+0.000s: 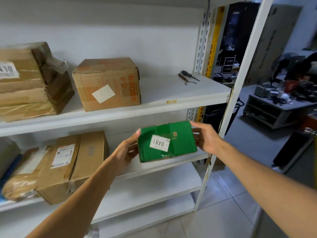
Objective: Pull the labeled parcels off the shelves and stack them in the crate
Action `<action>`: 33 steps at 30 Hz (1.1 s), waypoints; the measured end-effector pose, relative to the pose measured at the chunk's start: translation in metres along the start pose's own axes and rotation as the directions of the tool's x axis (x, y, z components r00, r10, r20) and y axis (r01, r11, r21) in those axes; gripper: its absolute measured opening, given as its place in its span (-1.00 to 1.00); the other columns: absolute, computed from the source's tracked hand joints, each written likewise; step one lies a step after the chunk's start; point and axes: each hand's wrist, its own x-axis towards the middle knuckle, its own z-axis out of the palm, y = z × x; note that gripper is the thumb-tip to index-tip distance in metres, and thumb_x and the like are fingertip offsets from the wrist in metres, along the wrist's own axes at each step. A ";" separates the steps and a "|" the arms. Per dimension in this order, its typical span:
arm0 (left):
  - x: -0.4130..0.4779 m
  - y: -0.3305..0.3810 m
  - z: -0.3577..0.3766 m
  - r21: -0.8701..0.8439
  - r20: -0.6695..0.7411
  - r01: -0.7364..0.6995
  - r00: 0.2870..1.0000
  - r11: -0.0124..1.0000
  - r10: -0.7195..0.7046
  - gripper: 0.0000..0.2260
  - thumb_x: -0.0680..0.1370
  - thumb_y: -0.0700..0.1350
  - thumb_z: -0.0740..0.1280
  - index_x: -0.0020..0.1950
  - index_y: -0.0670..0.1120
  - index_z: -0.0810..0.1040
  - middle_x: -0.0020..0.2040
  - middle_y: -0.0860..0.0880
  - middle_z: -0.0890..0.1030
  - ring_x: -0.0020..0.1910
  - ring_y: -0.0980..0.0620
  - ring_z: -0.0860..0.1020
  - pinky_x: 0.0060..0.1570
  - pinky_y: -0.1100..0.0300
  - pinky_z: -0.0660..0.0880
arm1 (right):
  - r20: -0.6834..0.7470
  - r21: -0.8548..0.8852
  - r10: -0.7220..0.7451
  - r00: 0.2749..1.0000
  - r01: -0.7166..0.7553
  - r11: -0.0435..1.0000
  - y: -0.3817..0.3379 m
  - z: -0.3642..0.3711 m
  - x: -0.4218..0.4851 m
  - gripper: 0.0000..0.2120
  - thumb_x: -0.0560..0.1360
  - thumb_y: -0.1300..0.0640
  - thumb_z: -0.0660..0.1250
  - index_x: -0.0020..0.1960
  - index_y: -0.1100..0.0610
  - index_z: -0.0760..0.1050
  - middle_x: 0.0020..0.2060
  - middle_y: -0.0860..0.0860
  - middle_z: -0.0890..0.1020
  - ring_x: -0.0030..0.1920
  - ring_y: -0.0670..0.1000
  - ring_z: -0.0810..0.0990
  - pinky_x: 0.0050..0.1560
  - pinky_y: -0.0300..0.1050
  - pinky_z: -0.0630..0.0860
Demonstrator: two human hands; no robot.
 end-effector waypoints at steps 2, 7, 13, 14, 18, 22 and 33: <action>0.003 0.007 -0.001 -0.008 -0.045 0.019 0.999 1.000 -0.019 -0.47 0.33 0.13 0.42 0.19 -0.15 0.57 0.14 -0.13 0.65 0.13 -0.07 0.56 0.29 0.09 0.39 | 0.050 -0.030 0.000 0.999 0.002 1.000 -0.004 0.001 0.003 -0.47 0.34 -0.07 0.44 0.20 0.21 0.55 -0.09 0.13 0.65 -0.04 0.14 0.60 0.01 0.00 0.50; 0.013 0.020 -0.001 0.101 -0.204 0.082 0.977 0.992 -0.060 -0.23 0.12 0.29 0.52 0.17 -0.17 0.56 0.05 -0.12 0.67 0.06 -0.09 0.60 0.15 0.08 0.47 | -0.024 -0.207 0.066 0.998 -0.070 0.976 -0.003 0.017 0.014 -0.42 0.28 -0.26 0.47 0.17 0.06 0.56 0.06 0.10 0.68 0.07 0.11 0.65 0.10 0.02 0.59; 0.013 0.007 -0.005 0.133 -0.256 0.107 0.964 0.985 -0.070 -0.24 0.21 0.29 0.48 0.22 -0.19 0.52 0.06 -0.14 0.65 0.04 -0.12 0.62 0.15 0.00 0.53 | 0.000 -0.364 0.111 0.994 -0.104 0.926 -0.007 0.022 0.013 -0.58 0.45 -0.25 0.36 0.13 0.02 0.58 0.02 0.12 0.69 0.06 0.19 0.66 0.10 0.10 0.59; 0.013 0.005 -0.007 0.110 -0.234 0.099 0.970 0.989 -0.071 -0.26 0.23 0.27 0.47 0.24 -0.19 0.50 0.07 -0.14 0.64 0.05 -0.13 0.61 0.14 0.01 0.53 | 0.019 -0.352 0.111 0.994 -0.097 0.931 -0.008 0.023 0.012 -0.57 0.45 -0.22 0.37 0.16 0.05 0.56 0.03 0.12 0.69 0.07 0.20 0.66 0.13 0.12 0.57; 0.018 0.001 0.000 0.118 -0.253 0.098 0.965 0.988 -0.066 -0.28 0.27 0.42 0.40 0.12 -0.15 0.49 -0.02 -0.19 0.67 0.00 -0.18 0.63 0.19 -0.08 0.48 | 0.006 -0.409 0.099 0.995 -0.088 0.908 -0.004 0.035 0.015 -0.67 0.52 -0.05 0.36 0.05 0.23 0.47 -0.07 0.18 0.63 -0.07 0.16 0.63 -0.06 0.04 0.59; 0.023 -0.022 -0.004 0.208 -0.347 0.075 0.938 0.975 0.002 -0.48 0.31 0.02 0.59 0.09 -0.16 0.42 0.05 -0.20 0.64 -0.01 -0.15 0.64 0.13 -0.11 0.56 | -0.085 -0.500 0.052 0.995 -0.087 0.862 0.014 0.032 0.034 -0.59 0.43 0.24 0.48 0.19 0.31 0.41 0.09 0.17 0.56 0.08 0.09 0.56 0.13 -0.04 0.52; 0.086 -0.050 -0.037 0.242 -0.314 0.044 0.949 0.969 0.035 -0.47 0.35 -0.37 0.51 0.24 -0.07 0.43 0.24 -0.13 0.57 0.12 -0.13 0.58 0.09 -0.03 0.59 | -0.018 -0.608 0.040 0.999 -0.042 0.792 0.077 0.037 0.132 -0.20 0.40 0.29 0.50 0.53 0.05 0.21 0.48 0.01 0.33 0.48 0.03 0.27 0.46 0.06 0.26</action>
